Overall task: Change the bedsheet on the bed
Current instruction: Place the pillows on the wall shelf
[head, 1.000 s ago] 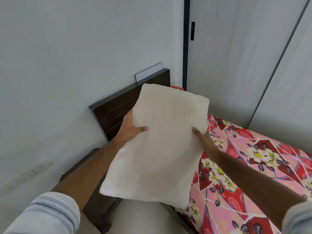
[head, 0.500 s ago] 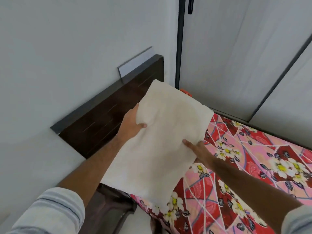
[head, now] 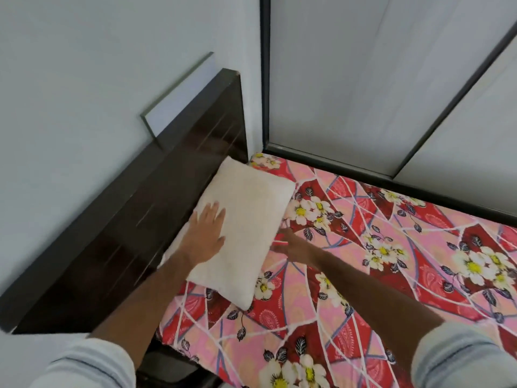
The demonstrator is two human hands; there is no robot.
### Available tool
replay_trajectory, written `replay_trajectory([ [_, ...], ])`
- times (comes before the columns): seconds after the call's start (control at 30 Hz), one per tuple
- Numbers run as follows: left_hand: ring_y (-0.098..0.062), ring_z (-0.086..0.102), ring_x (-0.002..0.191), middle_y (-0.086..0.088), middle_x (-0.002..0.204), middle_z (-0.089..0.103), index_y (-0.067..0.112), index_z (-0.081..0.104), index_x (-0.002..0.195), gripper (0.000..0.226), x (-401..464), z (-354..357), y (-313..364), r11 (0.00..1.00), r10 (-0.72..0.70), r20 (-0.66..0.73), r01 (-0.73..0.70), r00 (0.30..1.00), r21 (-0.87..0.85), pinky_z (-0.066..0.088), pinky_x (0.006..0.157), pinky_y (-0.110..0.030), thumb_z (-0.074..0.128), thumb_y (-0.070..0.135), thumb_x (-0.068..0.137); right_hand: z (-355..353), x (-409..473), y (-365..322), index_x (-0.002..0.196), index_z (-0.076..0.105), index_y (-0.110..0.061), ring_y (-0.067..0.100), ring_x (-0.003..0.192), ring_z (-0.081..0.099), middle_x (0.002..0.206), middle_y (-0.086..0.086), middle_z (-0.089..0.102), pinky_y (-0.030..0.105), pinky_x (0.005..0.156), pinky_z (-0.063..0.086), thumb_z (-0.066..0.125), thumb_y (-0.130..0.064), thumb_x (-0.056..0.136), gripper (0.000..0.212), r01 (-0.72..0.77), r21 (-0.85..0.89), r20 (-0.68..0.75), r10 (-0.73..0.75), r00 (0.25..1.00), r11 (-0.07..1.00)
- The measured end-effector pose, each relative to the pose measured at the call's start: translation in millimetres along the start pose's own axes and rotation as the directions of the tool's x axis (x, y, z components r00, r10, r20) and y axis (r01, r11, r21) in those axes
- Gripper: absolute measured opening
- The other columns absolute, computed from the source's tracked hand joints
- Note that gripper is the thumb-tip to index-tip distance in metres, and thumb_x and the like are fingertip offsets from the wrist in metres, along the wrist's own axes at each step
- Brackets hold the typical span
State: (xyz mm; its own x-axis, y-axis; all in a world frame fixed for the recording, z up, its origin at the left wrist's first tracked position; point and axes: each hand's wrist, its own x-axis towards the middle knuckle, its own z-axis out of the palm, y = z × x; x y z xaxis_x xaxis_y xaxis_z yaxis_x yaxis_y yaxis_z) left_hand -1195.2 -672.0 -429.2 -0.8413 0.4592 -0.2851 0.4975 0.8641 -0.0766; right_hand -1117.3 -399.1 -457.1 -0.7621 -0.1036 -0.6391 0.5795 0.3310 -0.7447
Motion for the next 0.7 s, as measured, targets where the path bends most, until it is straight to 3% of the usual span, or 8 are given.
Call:
replay_trajectory([
  [0.07, -0.034, -0.004, 0.157, -0.016, 0.169, -0.007, 0.01, 0.008, 0.162, 0.075, -1.3, 8.6, 23.0, 0.997, 0.077, -0.027, -0.077, 0.997, 0.01, 0.005, 0.123, -0.057, 0.045, 0.039, 0.104, -0.7, -18.6, 11.4, 0.153, 0.026, -0.017, 0.024, 0.142, 0.039, 0.155, 0.005, 0.038, 0.047, 0.114, 0.038, 0.072, -0.044, 0.084, 0.088, 0.075, -0.17, 0.021, -0.073, 0.997, 0.983],
  [0.13, -0.034, -0.005, 0.156, -0.015, 0.169, -0.008, 0.012, 0.007, 0.162, 0.073, -1.2, 5.5, 48.9, 0.986, 0.159, -0.061, -0.156, 0.985, 0.056, 0.004, 0.123, -0.058, 0.043, 0.039, 0.104, -13.4, -42.7, 23.5, 0.157, 0.017, -0.013, 0.026, 0.148, 0.027, 0.162, 0.008, 0.025, 0.047, 0.119, 0.03, 0.062, -0.035, 0.096, 0.079, 0.142, -0.368, -0.033, -0.165, 0.986, 0.919],
  [0.23, -0.036, -0.002, 0.156, -0.016, 0.169, -0.004, 0.013, 0.01, 0.162, 0.074, 1.0, -7.3, 99.6, 0.955, 0.283, -0.137, -0.265, 0.949, 0.131, 0.004, 0.122, -0.059, 0.041, 0.047, 0.104, -46.5, -90.7, 49.7, 0.159, 0.01, -0.013, 0.031, 0.15, 0.019, 0.165, 0.008, 0.014, 0.048, 0.119, 0.027, 0.056, -0.044, 0.098, 0.082, 0.05, -0.684, -0.231, -0.282, 0.931, 0.727],
  [0.3, -0.037, 0.004, 0.156, -0.017, 0.169, 0.006, 0.012, 0.02, 0.161, 0.075, -2.5, -20.1, 147.0, 0.92, 0.383, -0.193, -0.356, 0.903, 0.164, 0.01, 0.121, -0.061, 0.046, 0.05, 0.101, -69.9, -131.8, 69.7, 0.158, 0.009, -0.015, 0.031, 0.15, 0.019, 0.165, 0.009, 0.013, 0.048, 0.12, 0.025, 0.056, -0.05, 0.096, 0.085, -0.034, -0.774, -0.332, -0.36, 0.872, 0.633],
  [0.43, -0.039, 0.005, 0.156, -0.018, 0.168, 0.005, 0.01, 0.016, 0.161, 0.08, -20.9, -43.2, 250.2, 0.864, 0.503, -0.257, -0.472, 0.825, 0.176, 0.006, 0.121, -0.062, 0.049, 0.05, 0.1, -109.3, -220.9, 111.3, 0.159, 0.007, -0.015, 0.029, 0.153, 0.01, 0.167, 0.009, 0.007, 0.049, 0.124, 0.014, 0.052, -0.055, 0.096, 0.088, -0.194, -0.772, -0.494, -0.379, 0.782, 0.605],
  [0.5, -0.04, 0.009, 0.155, -0.019, 0.168, 0.007, 0.009, 0.017, 0.161, 0.083, -44.9, -58.3, 324.9, 0.8, 0.6, -0.27, -0.564, 0.753, 0.206, 0.013, 0.121, -0.064, 0.054, 0.049, 0.097, -127.9, -292.0, 151.8, 0.159, 0.003, -0.015, 0.029, 0.154, 0.005, 0.167, 0.009, 0.002, 0.05, 0.124, 0.009, 0.049, -0.057, 0.097, 0.088, -0.284, -0.727, -0.584, -0.345, 0.734, 0.626],
  [0.6, -0.04, 0.017, 0.154, -0.019, 0.167, 0.016, 0.009, 0.03, 0.158, 0.08, -87.2, -75.2, 428.2, 0.706, 0.708, -0.303, -0.649, 0.638, 0.284, 0.024, 0.118, -0.065, 0.057, 0.049, 0.094, -143.4, -392.7, 217.5, 0.16, 0.003, -0.015, 0.028, 0.154, 0.006, 0.167, 0.008, 0.001, 0.051, 0.124, 0.01, 0.048, -0.06, 0.096, 0.09, -0.368, -0.664, -0.684, -0.328, 0.652, 0.651],
  [0.7, -0.039, 0.017, 0.154, -0.019, 0.167, 0.018, 0.009, 0.031, 0.158, 0.082, -145.4, -91.5, 540.8, 0.624, 0.78, -0.339, -0.699, 0.526, 0.349, 0.023, 0.119, -0.064, 0.056, 0.053, 0.093, -149.8, -508.4, 290.7, 0.159, 0.008, -0.014, 0.03, 0.153, 0.012, 0.167, 0.008, 0.008, 0.052, 0.122, 0.016, 0.047, -0.063, 0.094, 0.09, -0.435, -0.498, -0.817, -0.238, 0.525, 0.75],
])
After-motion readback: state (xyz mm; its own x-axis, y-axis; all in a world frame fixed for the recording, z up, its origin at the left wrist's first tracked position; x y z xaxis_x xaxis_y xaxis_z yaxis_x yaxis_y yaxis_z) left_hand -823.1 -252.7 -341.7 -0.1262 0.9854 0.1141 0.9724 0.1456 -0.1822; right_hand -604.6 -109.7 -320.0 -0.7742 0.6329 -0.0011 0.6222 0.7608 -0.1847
